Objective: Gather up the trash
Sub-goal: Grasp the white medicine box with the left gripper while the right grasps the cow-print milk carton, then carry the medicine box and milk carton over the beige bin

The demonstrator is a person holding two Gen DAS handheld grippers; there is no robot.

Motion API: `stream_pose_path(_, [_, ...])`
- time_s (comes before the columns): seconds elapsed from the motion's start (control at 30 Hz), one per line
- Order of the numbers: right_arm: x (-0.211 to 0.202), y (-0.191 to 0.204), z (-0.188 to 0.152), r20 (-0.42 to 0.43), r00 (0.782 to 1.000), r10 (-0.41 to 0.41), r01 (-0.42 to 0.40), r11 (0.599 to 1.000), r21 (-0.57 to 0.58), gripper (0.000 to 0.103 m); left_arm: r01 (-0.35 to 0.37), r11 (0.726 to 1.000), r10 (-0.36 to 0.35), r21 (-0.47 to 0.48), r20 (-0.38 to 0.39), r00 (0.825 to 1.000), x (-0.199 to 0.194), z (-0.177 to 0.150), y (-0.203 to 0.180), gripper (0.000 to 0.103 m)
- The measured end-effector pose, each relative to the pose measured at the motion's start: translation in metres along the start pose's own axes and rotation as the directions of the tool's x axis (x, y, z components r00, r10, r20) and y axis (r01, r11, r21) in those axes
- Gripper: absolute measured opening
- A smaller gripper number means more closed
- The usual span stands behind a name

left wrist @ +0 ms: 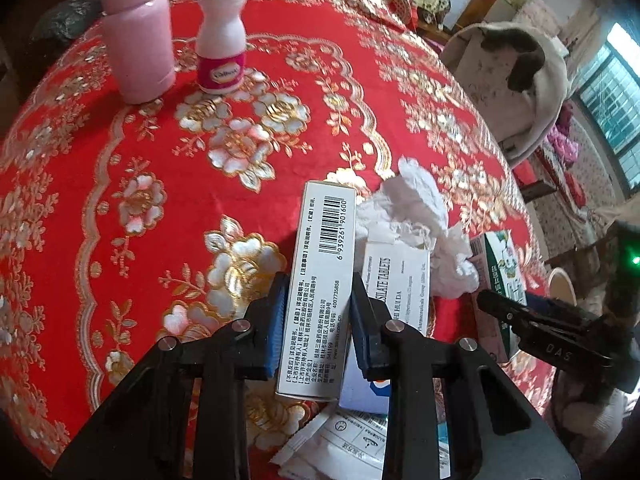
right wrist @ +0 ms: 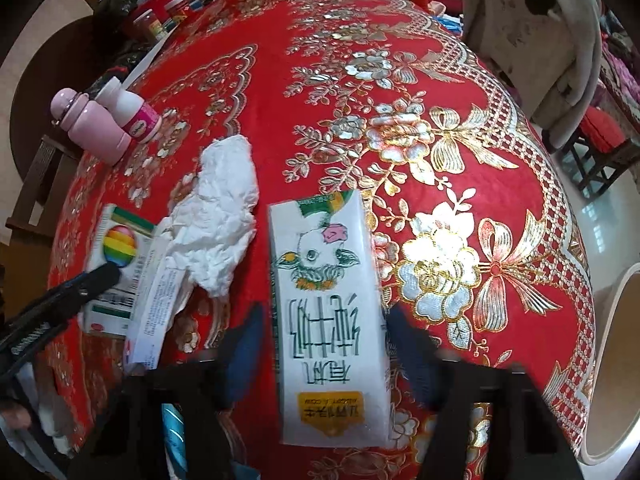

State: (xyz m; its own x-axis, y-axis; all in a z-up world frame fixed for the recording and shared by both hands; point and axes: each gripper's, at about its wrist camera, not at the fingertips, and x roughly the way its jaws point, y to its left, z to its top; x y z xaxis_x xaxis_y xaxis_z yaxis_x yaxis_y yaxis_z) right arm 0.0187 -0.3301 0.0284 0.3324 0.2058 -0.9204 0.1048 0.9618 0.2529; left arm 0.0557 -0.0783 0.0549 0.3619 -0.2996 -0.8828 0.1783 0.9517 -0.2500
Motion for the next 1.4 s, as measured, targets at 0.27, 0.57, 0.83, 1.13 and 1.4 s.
stream_pose_path(0.27, [-0.036,-0.001,-0.008,0.070,0.997,0.041,-0.040,0.999,-0.016,0.055,0.027,0.999,-0.025,-0.019,0.072,0.997,-0.037,0.001,-0.008,0.026])
stream_pose_path(0.57, [-0.054,-0.010,-0.024,0.100,0.993,0.061,-0.060,0.998,-0.006,0.055,0.022,0.999,-0.025,0.033,0.109,0.994,-0.059,-0.011,-0.047,0.026])
stream_pose_path(0.83, [-0.073,-0.029,-0.039,0.120,0.991,0.064,-0.064,0.998,-0.004,0.055,0.025,0.996,-0.035,0.082,0.116,0.993,-0.063,-0.028,-0.090,0.026])
stream_pose_path(1.13, [-0.093,-0.070,-0.057,0.128,0.991,0.049,-0.053,0.998,0.029,0.055,0.044,0.991,-0.058,0.127,0.106,0.993,-0.057,-0.042,-0.140,0.026])
stream_pose_path(1.4, [-0.114,-0.110,-0.069,0.149,0.988,0.028,-0.039,0.997,0.073,0.055,0.079,0.982,-0.096,0.174,0.092,0.991,-0.052,-0.050,-0.183,0.026])
